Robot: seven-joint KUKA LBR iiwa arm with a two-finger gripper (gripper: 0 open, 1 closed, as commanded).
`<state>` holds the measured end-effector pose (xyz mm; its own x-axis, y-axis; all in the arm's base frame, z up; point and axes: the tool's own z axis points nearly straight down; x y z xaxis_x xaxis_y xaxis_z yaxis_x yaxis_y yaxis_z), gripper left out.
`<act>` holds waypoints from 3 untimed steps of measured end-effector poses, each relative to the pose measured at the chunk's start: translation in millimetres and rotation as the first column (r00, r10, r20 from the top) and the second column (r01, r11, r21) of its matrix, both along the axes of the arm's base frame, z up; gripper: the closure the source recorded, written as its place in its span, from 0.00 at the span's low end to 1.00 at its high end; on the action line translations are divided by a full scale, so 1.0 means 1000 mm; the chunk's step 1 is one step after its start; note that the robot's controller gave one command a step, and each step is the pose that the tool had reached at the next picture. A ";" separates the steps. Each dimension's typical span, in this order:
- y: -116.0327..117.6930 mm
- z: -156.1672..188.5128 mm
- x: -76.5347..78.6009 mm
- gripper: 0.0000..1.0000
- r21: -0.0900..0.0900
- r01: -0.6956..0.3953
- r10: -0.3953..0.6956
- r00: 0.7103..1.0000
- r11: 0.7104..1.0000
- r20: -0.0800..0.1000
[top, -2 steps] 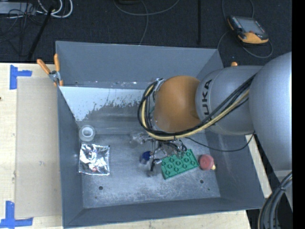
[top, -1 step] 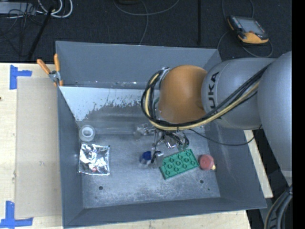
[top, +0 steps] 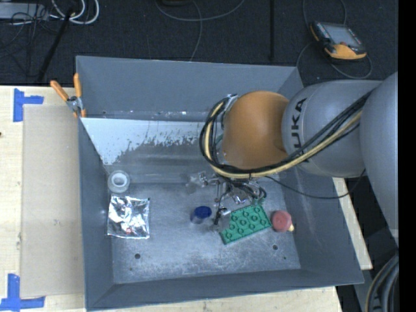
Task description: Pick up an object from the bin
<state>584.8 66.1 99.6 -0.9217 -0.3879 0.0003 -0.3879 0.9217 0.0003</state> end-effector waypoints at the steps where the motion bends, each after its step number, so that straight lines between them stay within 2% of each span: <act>1: 0.025 -0.032 -0.001 0.00 0.001 -0.025 0.025 1.000 1.000 -0.003; 2: -0.002 -0.030 0.003 0.00 0.000 -0.007 0.007 1.000 1.000 0.000; 3: -0.001 -0.029 0.004 1.00 0.001 -0.006 0.006 1.000 1.000 0.001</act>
Offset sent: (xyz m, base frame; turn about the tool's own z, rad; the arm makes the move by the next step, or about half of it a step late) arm -0.0005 0.0231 -0.0296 -0.0222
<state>588.6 64.7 70.2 -0.9195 -0.3932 -0.0009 -0.3932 0.9195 0.0004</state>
